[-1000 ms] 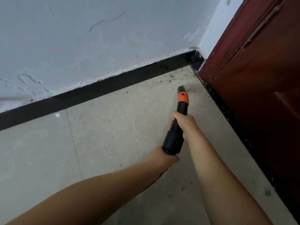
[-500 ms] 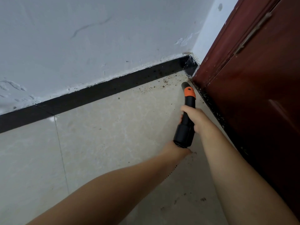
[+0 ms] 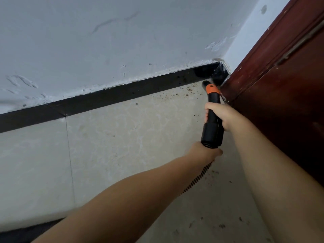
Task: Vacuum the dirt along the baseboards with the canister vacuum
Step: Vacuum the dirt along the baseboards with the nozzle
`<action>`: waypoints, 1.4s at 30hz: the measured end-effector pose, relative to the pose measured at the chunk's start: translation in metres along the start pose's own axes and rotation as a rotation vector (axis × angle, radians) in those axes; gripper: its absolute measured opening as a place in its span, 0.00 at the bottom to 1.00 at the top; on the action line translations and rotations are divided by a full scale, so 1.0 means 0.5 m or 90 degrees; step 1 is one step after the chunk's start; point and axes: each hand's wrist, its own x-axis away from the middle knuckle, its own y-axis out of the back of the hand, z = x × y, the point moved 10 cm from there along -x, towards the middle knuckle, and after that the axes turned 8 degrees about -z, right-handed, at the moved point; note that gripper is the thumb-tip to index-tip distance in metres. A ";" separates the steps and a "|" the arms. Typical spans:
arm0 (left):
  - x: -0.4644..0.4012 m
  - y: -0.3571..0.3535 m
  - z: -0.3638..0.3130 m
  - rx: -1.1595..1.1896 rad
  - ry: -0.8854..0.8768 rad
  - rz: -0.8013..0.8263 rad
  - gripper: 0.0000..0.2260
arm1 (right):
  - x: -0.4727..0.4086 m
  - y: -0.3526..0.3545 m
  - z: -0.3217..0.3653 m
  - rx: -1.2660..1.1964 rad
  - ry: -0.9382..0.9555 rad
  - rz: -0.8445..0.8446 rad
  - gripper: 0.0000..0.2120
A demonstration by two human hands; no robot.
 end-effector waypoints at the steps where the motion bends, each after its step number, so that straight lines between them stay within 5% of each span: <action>1: 0.010 -0.006 0.008 0.008 0.004 0.003 0.05 | 0.009 -0.002 -0.007 0.029 -0.002 0.008 0.04; 12: 0.072 -0.047 0.068 0.041 0.002 0.013 0.05 | 0.072 0.021 -0.062 0.079 -0.003 0.023 0.04; 20: 0.101 0.032 0.130 0.144 0.002 -0.100 0.08 | 0.139 -0.135 -0.079 0.209 0.056 0.149 0.03; 30: 0.050 0.052 0.030 -0.015 -0.073 -0.032 0.05 | 0.044 -0.036 -0.029 0.016 0.015 -0.012 0.08; 42: 0.074 0.116 0.083 0.061 -0.037 -0.083 0.08 | 0.092 -0.157 -0.039 0.112 0.029 0.080 0.03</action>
